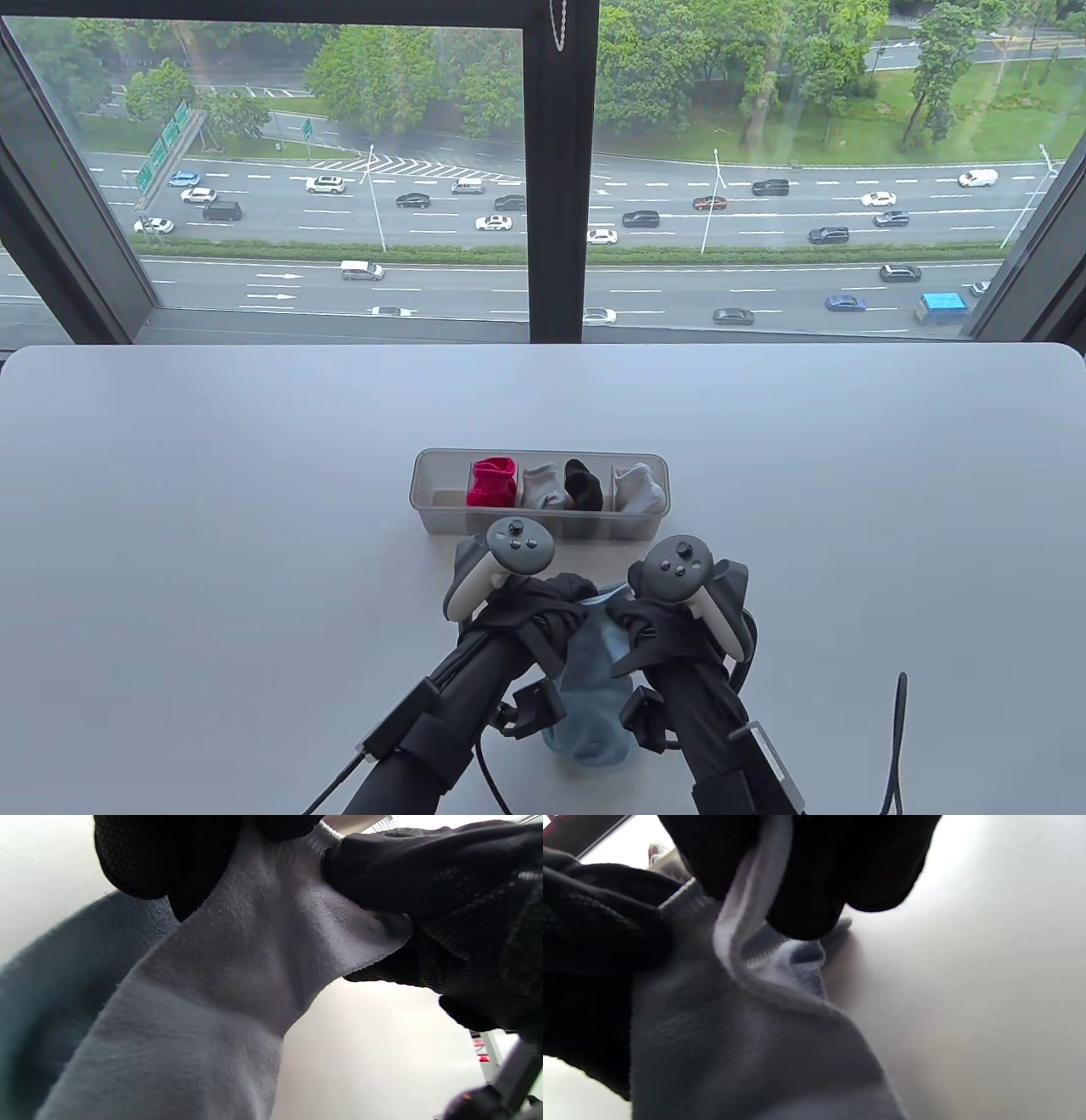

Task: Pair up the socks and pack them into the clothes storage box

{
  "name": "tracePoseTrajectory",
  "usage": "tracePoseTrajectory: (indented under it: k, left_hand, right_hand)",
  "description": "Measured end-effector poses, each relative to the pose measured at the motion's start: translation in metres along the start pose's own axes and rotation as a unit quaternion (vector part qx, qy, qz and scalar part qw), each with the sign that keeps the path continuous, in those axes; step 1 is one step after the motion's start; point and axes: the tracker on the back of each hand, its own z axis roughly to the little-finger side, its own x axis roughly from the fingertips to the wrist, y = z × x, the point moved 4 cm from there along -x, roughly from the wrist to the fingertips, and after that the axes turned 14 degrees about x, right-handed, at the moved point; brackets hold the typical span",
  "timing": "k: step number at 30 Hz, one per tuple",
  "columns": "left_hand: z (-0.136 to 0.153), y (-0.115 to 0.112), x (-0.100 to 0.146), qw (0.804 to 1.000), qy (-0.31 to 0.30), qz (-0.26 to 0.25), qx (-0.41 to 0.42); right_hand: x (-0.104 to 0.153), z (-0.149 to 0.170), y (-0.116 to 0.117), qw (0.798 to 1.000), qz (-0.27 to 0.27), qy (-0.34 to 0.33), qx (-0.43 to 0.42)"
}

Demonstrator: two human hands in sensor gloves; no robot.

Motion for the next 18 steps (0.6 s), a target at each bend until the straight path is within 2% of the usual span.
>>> tracePoseTrajectory:
  k: [1,2,4,6,9,11,12,13,15,16,18]
  left_hand:
    - [0.007,-0.002,-0.007,1.000,0.013,-0.016,-0.019]
    - [0.008,0.002,-0.008,0.999,-0.001,-0.042,-0.015]
    - [0.011,0.002,-0.010,0.999,0.008,-0.040,-0.002]
    - [0.014,0.002,-0.008,0.999,0.000,-0.045,-0.002]
    - [0.016,-0.001,-0.001,0.999,-0.005,-0.036,0.011]
    - [0.015,-0.004,0.011,1.000,-0.012,-0.006,0.011]
    - [0.014,-0.003,0.019,1.000,-0.025,-0.008,0.000]
    - [0.009,0.008,0.034,0.997,-0.050,-0.056,-0.027]
    - [-0.003,0.025,0.055,0.985,-0.112,-0.108,-0.074]
    - [-0.008,0.033,0.065,0.983,-0.130,-0.084,-0.103]
    - [-0.008,0.040,0.076,0.985,-0.128,-0.046,-0.103]
  right_hand:
    - [-0.006,0.000,0.008,0.999,-0.008,0.010,0.029]
    - [-0.010,0.000,0.013,0.998,-0.014,0.020,0.055]
    - [-0.015,-0.001,0.022,0.994,-0.029,0.017,0.101]
    - [-0.014,-0.007,0.023,0.991,-0.013,0.004,0.135]
    - [-0.011,-0.008,0.027,0.993,-0.017,-0.014,0.120]
    - [-0.008,-0.006,0.026,0.993,-0.010,-0.040,0.108]
    - [-0.005,-0.005,0.024,0.994,-0.005,-0.050,0.094]
    - [0.000,-0.006,0.020,0.994,0.002,-0.084,0.064]
    - [0.010,-0.014,0.008,0.990,0.014,-0.137,0.034]
    - [0.017,-0.022,-0.001,0.985,0.037,-0.167,0.022]
    - [0.029,-0.037,-0.011,0.975,0.050,-0.217,-0.018]
